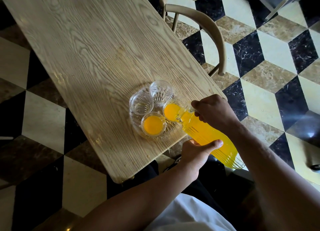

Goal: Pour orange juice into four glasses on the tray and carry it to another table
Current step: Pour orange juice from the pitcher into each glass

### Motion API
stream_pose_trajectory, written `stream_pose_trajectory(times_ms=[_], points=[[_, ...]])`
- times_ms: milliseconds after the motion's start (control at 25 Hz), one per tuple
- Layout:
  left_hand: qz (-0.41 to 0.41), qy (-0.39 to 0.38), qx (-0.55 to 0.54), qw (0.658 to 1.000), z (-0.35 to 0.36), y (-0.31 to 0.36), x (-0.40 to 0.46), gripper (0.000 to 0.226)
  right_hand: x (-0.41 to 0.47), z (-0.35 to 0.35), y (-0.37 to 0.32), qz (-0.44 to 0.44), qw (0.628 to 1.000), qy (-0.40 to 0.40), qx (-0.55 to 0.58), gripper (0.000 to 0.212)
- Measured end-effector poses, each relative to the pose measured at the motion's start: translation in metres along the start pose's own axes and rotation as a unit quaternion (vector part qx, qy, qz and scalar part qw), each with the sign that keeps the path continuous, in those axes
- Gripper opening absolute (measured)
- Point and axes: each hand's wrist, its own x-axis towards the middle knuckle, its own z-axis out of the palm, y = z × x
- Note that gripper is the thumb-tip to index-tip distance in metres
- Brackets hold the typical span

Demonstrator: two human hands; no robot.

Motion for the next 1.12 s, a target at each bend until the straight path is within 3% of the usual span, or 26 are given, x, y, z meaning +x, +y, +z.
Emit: stream_pose_trajectory(times_ms=[240,400,520,680,840,1000,1120], points=[[0.008,-0.005,0.03,1.0,-0.006,0.0,0.005,0.066,-0.001,-0.001,0.004,-0.004,0.999,0.006,0.037,0.044],[0.016,0.025,0.045,0.999,-0.009,-0.004,0.015,0.062,-0.007,-0.004,0.004,-0.002,0.998,0.015,0.068,0.044],[0.039,0.032,0.071,0.996,-0.008,0.0,0.01,0.097,-0.012,-0.008,0.002,-0.015,0.998,0.016,0.061,0.042],[0.059,0.049,0.104,0.992,-0.005,0.009,0.012,0.07,-0.013,-0.017,0.0,-0.029,0.996,0.031,0.085,0.04],[0.083,0.057,0.081,0.992,0.001,0.021,0.005,0.11,-0.009,-0.024,-0.002,-0.048,0.994,0.034,0.088,0.041],[0.091,0.093,0.06,0.99,0.014,0.03,0.012,0.096,0.007,-0.031,-0.006,-0.072,0.995,0.004,0.075,0.042],[0.092,0.141,0.03,0.985,0.03,0.022,0.03,0.123,0.023,-0.037,-0.001,-0.1,0.993,-0.015,0.068,0.039]])
